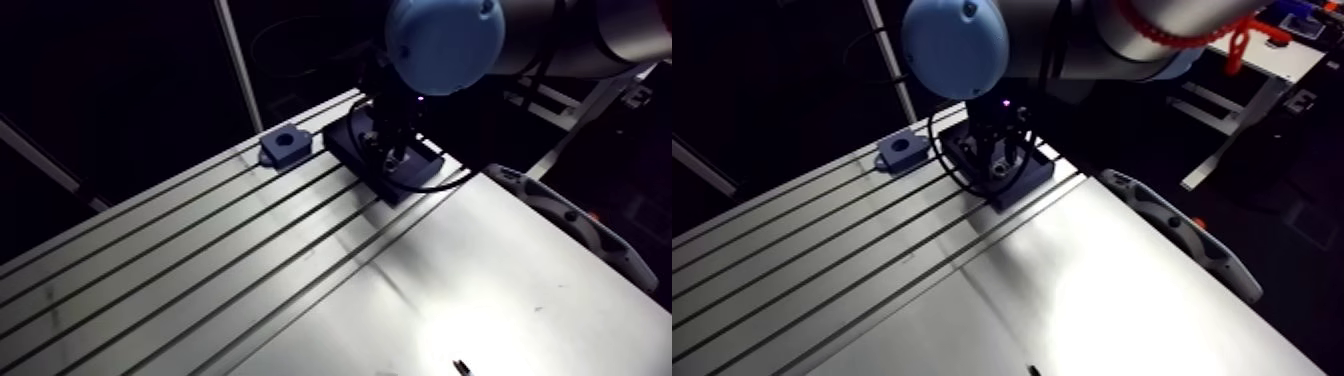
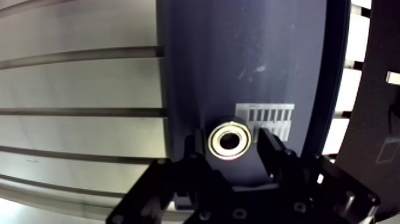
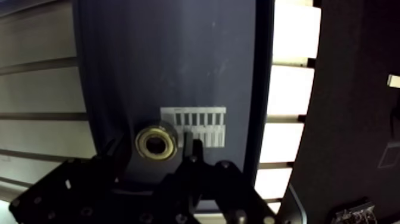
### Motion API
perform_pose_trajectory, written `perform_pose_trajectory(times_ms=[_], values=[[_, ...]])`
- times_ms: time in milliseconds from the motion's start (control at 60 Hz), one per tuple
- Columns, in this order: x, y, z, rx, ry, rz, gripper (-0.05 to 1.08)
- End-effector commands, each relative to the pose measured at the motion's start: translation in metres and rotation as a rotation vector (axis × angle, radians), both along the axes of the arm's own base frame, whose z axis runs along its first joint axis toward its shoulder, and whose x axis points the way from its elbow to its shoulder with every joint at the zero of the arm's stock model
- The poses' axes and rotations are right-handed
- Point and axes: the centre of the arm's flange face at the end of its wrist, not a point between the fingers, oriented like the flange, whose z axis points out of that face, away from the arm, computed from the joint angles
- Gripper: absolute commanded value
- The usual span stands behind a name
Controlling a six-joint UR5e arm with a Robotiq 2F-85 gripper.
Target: Pick up the bearing and press it into the housing until flush.
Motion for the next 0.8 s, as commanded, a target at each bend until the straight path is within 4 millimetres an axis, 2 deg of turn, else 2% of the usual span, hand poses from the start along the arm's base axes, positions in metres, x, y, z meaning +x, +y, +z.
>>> perform_pose_trajectory(times_ms=[17,800], values=[[0.0004,-0.0004,-0.0009,-0.002,-0.001,-0.001,0.44],[0.0006,0.0011,-0.0049,0.020,-0.023,0.003,0.48]])
